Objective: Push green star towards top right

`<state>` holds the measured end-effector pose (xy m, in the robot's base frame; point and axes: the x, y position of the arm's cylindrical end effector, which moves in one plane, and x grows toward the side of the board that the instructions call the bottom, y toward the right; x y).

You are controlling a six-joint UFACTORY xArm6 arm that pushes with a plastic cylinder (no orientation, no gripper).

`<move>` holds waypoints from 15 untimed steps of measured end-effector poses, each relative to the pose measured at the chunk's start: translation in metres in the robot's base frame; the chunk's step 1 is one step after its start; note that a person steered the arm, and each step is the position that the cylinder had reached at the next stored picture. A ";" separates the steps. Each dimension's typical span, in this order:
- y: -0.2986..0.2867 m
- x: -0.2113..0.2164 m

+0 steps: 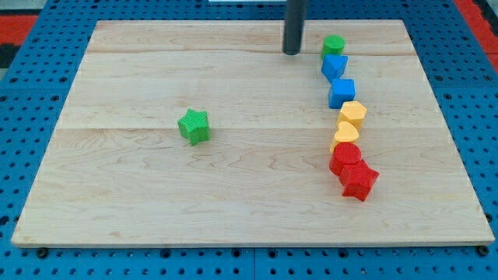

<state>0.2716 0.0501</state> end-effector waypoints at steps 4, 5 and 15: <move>-0.163 0.093; -0.163 0.157; -0.068 0.104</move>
<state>0.3760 -0.0184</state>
